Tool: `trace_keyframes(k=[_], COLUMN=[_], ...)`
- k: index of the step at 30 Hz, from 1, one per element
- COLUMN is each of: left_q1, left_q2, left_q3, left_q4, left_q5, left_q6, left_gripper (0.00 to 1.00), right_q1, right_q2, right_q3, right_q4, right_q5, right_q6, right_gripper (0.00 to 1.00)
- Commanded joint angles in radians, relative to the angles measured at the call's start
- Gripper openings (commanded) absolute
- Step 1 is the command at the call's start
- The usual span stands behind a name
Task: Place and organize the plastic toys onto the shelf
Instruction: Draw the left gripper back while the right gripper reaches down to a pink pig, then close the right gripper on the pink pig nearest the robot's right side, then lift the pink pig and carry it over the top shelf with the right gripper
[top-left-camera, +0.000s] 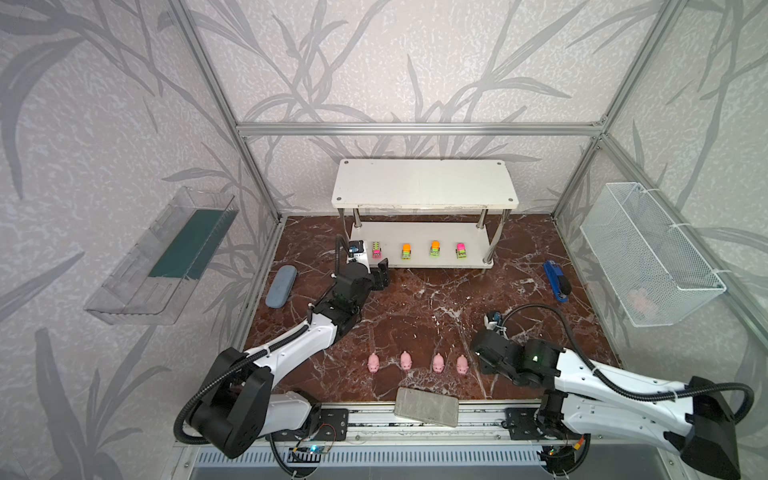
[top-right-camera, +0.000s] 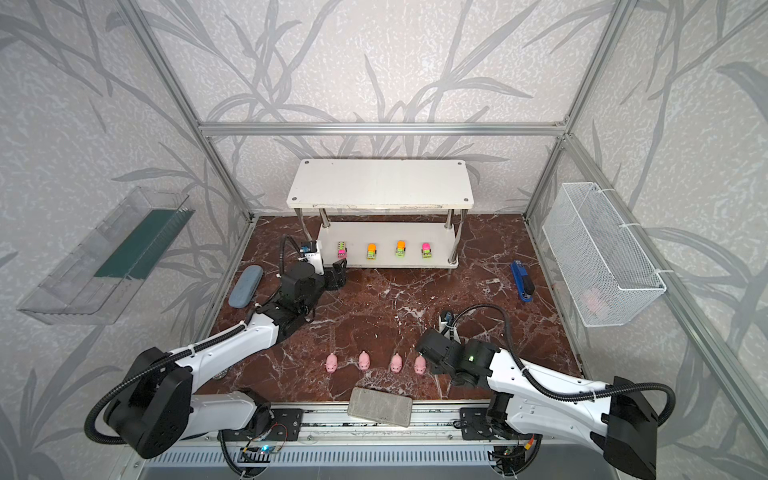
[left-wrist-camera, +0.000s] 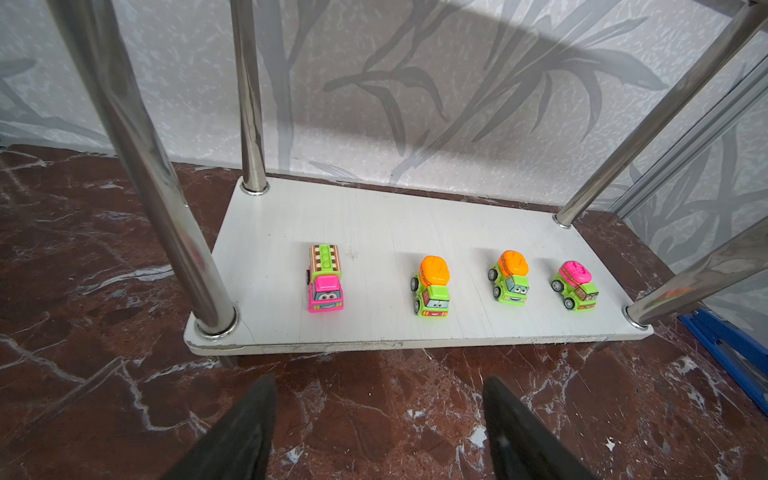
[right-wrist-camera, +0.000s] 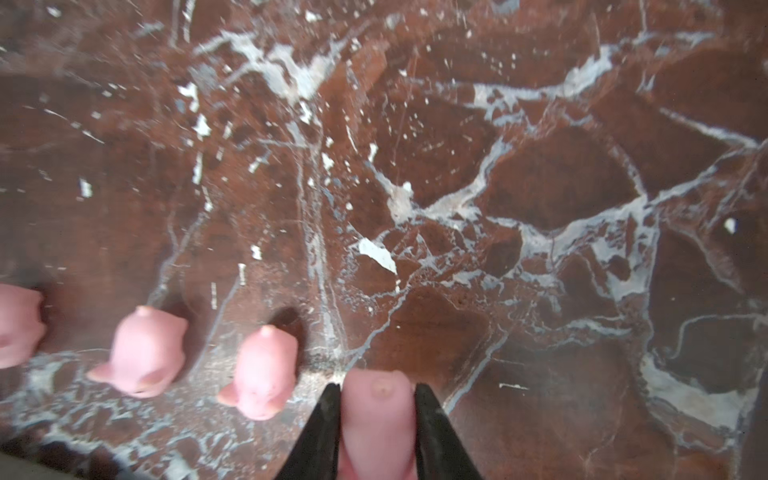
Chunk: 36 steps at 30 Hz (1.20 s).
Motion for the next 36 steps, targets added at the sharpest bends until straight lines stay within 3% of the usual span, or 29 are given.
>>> trace_keyframes(k=[1,10,15,22,28,36], left_q1=[0.007,0.005,0.006,0.005,0.006,0.006], left_q2=[0.001,-0.008,-0.019,-0.055,-0.081,-0.092], left_q3=[0.011,-0.007,-0.043,-0.111,-0.150,-0.187], left_q4=[0.009,-0.025,-0.044,-0.059,-0.057,-0.052], left_q5=[0.007,0.018,0.033,0.045,0.057,0.056], left_q6=[-0.002,-0.029,-0.065,-0.094,-0.116,-0.126], left_gripper=[0.76,0.76,0.76,0.76,0.76,0.76], right_q1=[-0.061,-0.207,-0.339,-0.497,-0.559,-0.606], right_q2=[-0.004,0.147,0.279,0.465,0.642,0.996], right_q3=[0.111,0.577,0.837,1.161,1.450,2.011], right_q4=[-0.093,-0.183,-0.190,-0.191,-0.232,-0.426], right_q5=[0.012,0.015,-0.061,-0.158,-0.182,-0.190], right_q6=[-0.115,-0.457,-0.607,-0.715,-0.762,-0.809], right_gripper=[0.31,0.31,0.32,0.32,0.32,0.32])
